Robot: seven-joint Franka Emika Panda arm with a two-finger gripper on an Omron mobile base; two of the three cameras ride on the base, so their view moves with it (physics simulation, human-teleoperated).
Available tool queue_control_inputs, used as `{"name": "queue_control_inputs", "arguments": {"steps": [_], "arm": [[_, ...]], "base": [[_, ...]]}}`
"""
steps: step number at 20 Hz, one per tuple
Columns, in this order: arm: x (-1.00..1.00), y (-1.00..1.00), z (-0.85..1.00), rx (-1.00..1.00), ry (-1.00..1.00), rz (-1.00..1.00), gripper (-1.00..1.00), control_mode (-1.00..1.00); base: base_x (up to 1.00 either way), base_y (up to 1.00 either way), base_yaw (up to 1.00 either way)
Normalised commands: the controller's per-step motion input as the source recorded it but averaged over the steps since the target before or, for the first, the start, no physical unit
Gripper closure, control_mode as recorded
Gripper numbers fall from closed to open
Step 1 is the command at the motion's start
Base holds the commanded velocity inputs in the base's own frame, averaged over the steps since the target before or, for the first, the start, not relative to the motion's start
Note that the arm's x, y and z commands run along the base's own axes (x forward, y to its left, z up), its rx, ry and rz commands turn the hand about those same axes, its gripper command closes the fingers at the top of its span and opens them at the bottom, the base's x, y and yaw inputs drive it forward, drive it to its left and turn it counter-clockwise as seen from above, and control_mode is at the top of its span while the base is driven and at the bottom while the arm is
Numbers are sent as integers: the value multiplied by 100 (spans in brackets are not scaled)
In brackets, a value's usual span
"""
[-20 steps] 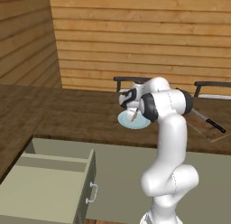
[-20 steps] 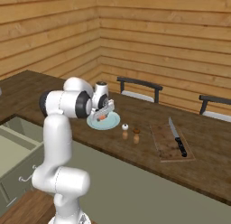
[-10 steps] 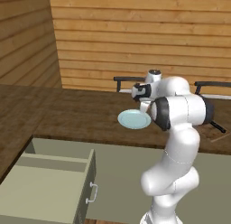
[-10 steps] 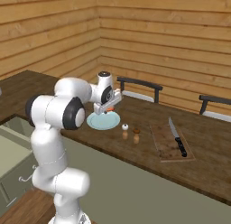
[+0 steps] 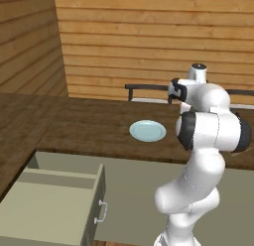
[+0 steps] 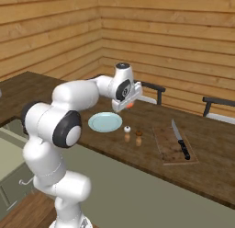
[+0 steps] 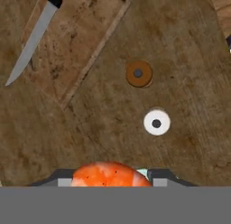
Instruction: Pick up the knife from the drawer and place it on the cutting board. Then place the meat from the plate to the cutting board.
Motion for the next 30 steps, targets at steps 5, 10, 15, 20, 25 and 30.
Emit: {"name": "queue_control_inputs", "arguments": {"steps": [5, 10, 15, 20, 25, 30], "arm": [[-64, -99, 4, 0, 4, -9, 100, -100], [-57, -83, -45, 0, 7, -6, 100, -100], [-13, -67, -62, 0, 3, 0, 100, -100], [3, -41, -54, 0, 0, 0, 100, -100], [17, -26, -30, 0, -1, 0, 100, -100], [19, 0, -25, 0, 0, 0, -100, -100]], "base": [[0, 0, 0], [0, 0, 0], [0, 0, 0], [0, 0, 0], [0, 0, 0], [0, 0, 0]]}}
